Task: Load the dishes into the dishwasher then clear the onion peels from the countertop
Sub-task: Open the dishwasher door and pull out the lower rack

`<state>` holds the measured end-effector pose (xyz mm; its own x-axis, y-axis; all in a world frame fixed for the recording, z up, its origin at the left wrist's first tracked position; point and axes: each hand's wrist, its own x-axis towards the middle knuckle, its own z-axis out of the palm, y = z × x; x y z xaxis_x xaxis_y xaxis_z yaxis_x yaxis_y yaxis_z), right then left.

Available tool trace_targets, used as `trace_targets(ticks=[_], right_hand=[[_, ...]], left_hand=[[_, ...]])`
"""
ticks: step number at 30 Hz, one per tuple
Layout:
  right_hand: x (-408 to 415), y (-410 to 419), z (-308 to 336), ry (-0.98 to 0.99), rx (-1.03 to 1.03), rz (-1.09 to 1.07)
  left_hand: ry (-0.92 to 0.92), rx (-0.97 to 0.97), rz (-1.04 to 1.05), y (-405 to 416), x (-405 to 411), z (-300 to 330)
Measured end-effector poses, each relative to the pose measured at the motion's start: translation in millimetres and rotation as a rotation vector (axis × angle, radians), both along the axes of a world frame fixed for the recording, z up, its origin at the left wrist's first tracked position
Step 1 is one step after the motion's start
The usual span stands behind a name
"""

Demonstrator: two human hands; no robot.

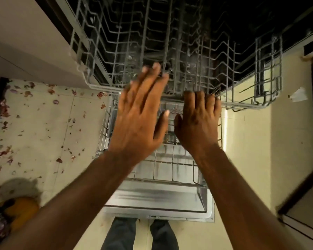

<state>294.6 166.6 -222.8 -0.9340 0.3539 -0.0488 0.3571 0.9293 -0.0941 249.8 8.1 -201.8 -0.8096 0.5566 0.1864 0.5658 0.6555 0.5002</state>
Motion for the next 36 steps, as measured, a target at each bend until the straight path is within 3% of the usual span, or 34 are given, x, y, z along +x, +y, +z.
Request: trace_targets(ticks=[4,6,19,27,36], right_hand=[[30.5,-4.7,1.5,-0.051,-0.03,0.01],[38.3,-7.3,3.8,-0.082,-0.036,0.004],[77.1,-25.4,16.4,-0.127,-0.113,-0.048],[135.8,-43.8,12.6,-0.158,-0.101,-0.015],[194.1,-66.0,10.1,-0.226,-0.142,0.011]], left_hand=[[-0.078,-0.383,-0.026,2.9,-8.2,-2.9],[-0.108,-0.472,-0.044,-1.7,2.0,-11.9],[-0.18,-0.411,-0.007,-16.5,39.6,-10.5],[-0.02,-0.427,-0.174,-58.0,89.6,-27.2],[-0.146,-0.465,-0.219,-87.8,150.1,-29.9]])
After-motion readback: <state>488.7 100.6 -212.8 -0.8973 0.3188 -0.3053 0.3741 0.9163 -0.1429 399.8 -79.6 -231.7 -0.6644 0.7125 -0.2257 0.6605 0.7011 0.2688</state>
